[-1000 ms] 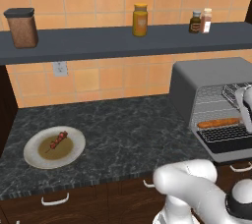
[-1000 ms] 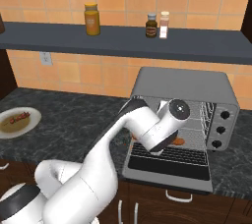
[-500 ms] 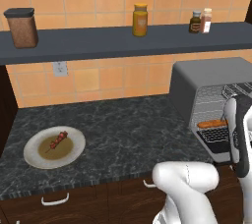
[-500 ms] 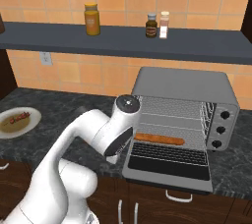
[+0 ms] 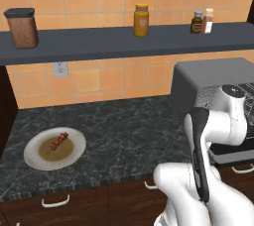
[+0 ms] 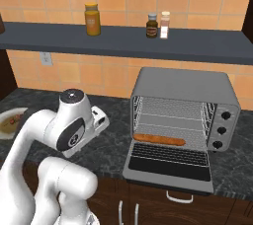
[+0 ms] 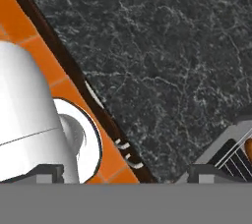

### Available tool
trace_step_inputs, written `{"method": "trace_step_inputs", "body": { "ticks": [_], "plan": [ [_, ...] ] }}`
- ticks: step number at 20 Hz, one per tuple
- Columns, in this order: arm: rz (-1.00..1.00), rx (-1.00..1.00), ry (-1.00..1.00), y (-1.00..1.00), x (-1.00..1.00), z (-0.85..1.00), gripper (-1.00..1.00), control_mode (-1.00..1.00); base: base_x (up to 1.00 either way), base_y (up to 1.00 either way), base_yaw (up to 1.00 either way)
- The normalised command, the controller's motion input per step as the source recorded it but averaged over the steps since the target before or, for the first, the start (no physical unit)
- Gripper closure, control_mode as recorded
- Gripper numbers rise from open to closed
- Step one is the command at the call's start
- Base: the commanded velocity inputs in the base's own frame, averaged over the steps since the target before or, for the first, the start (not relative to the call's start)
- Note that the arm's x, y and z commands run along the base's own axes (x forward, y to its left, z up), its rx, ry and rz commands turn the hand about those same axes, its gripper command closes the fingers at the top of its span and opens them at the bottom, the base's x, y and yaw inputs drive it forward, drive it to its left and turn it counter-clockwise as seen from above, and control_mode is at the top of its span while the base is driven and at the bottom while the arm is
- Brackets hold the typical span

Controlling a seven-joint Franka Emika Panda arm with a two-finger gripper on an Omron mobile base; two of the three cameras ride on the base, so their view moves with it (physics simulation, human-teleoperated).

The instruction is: Pick up the kebab skewer and baguette bread, and place them inside the toaster oven. Close the toaster oven door and start by setting the timer.

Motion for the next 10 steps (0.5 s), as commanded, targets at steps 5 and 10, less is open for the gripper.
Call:
{"method": "trace_step_inputs", "body": {
  "ticks": [5, 10],
  "plan": [
    [-0.51, 0.03, 0.0, 1.0, 0.01, 0.01, -1.0, -1.0, 0.0, 0.0, 0.0],
    [-0.69, 0.03, 0.0, 0.75, 0.0, -0.16, -1.0, -1.0, 0.0, 0.0, 0.0]
  ]
}}
